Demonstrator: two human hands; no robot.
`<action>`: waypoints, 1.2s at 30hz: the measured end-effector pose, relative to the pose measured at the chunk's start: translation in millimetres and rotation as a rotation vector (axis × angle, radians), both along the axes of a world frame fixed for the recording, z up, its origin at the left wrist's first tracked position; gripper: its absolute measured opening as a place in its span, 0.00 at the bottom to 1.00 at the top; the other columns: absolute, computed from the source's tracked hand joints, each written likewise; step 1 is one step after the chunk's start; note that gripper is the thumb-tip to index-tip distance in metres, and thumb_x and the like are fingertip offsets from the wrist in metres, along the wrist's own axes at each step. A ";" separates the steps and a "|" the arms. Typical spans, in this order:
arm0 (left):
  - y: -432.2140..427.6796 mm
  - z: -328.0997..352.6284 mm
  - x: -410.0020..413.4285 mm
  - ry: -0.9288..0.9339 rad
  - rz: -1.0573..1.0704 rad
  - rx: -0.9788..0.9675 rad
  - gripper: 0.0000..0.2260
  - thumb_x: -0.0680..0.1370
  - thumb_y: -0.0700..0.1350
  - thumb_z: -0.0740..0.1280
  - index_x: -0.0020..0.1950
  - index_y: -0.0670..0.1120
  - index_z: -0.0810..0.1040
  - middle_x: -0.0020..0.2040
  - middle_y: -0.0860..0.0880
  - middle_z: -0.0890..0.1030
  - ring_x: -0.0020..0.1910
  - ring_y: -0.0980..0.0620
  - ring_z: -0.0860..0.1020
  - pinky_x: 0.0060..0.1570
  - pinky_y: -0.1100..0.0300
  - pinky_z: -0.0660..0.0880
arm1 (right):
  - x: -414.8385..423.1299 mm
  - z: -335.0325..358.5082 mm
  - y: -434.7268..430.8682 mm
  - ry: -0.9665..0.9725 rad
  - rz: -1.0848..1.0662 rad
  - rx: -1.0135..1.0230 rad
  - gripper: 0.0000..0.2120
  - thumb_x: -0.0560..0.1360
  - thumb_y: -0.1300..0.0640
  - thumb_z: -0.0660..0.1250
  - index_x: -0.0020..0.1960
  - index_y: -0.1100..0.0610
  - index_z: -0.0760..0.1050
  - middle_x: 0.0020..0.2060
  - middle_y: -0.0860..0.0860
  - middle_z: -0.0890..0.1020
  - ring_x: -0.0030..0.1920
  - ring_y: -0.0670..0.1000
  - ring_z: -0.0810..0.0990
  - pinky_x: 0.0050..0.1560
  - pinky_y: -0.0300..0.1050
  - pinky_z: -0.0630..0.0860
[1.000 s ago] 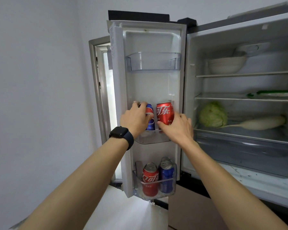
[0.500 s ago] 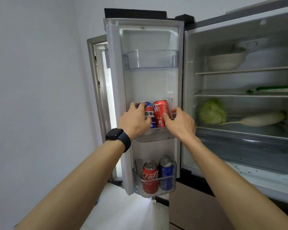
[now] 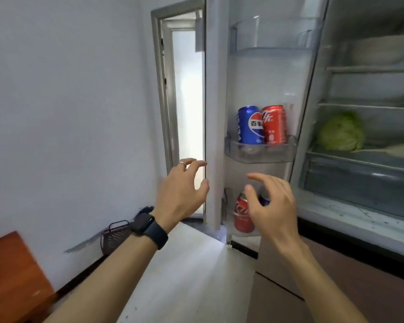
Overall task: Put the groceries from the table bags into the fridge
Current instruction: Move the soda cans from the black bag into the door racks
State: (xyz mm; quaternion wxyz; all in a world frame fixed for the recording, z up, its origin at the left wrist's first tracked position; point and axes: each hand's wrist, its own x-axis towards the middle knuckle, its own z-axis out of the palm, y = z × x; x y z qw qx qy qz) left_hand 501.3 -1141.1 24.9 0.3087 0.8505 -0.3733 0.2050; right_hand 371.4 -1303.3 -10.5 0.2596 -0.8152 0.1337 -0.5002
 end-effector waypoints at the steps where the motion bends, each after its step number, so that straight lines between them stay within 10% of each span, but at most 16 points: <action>1: 21.4 -17.5 5.2 0.027 0.032 0.034 0.19 0.80 0.53 0.63 0.71 0.58 0.71 0.72 0.55 0.70 0.67 0.52 0.72 0.56 0.55 0.74 | 3.8 -15.3 18.4 0.045 0.024 -0.015 0.11 0.77 0.52 0.67 0.58 0.48 0.80 0.53 0.39 0.79 0.60 0.45 0.73 0.60 0.43 0.69; 16: 465.2 -229.9 9.3 0.469 0.532 0.321 0.20 0.80 0.52 0.62 0.73 0.55 0.71 0.71 0.53 0.73 0.70 0.50 0.69 0.66 0.54 0.70 | 82.0 -203.0 411.7 0.705 0.565 0.006 0.14 0.80 0.46 0.64 0.65 0.43 0.77 0.61 0.37 0.77 0.72 0.44 0.65 0.65 0.38 0.64; 36: 761.4 -287.3 128.5 0.632 0.883 0.254 0.18 0.82 0.52 0.62 0.72 0.57 0.71 0.71 0.53 0.72 0.71 0.52 0.69 0.67 0.51 0.71 | 280.3 -270.1 705.5 0.875 0.982 -0.087 0.17 0.80 0.45 0.63 0.68 0.46 0.76 0.65 0.42 0.78 0.72 0.48 0.65 0.69 0.46 0.67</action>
